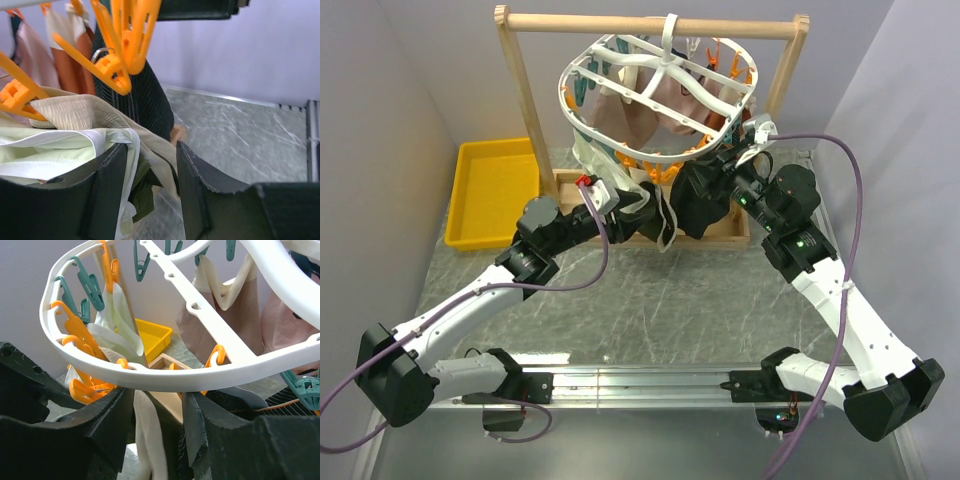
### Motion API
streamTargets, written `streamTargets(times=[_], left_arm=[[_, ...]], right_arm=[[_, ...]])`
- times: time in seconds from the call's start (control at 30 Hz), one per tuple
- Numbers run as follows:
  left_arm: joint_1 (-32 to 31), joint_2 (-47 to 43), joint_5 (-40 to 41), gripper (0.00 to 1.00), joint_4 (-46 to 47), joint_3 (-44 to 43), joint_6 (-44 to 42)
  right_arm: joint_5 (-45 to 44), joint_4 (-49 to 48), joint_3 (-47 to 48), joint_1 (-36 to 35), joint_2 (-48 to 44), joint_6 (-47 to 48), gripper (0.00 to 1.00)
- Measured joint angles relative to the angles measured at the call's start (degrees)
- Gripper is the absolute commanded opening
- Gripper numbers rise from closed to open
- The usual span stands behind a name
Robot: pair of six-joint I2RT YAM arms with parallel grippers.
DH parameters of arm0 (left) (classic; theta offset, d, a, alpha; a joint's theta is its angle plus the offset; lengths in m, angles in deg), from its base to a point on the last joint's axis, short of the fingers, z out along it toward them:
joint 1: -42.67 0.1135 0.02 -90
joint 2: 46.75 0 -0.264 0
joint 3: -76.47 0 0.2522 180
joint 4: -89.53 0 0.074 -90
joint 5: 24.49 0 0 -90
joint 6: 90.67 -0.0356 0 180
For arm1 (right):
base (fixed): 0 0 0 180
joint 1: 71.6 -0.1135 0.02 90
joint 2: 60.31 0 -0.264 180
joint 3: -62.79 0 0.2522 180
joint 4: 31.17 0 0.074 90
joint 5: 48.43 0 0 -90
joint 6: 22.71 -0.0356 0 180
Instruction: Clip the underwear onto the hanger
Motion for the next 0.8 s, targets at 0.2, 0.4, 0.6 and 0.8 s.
streamTargets(times=[0.2,0.4,0.6,0.8], left_arm=[[-0.83,0.13,4.57,0.49,1.66,0.04,0.63],[-0.02,-5.33,7.98,0.5,-2.69,2.32,0.85],[3.72,-15.37,9.55,0.52,-11.43,4.98,1.22],[7.41,-23.1,10.23,0.56,-22.08,7.19,1.51]], right_arm=[[0.07,0.07,0.57,0.0,0.13,0.07,0.5],[0.48,0.07,0.57,0.0,0.13,0.09,0.51],[0.66,0.0,0.57,0.0,0.13,0.26,0.51],[0.83,0.02,0.57,0.0,0.13,0.66,0.52]])
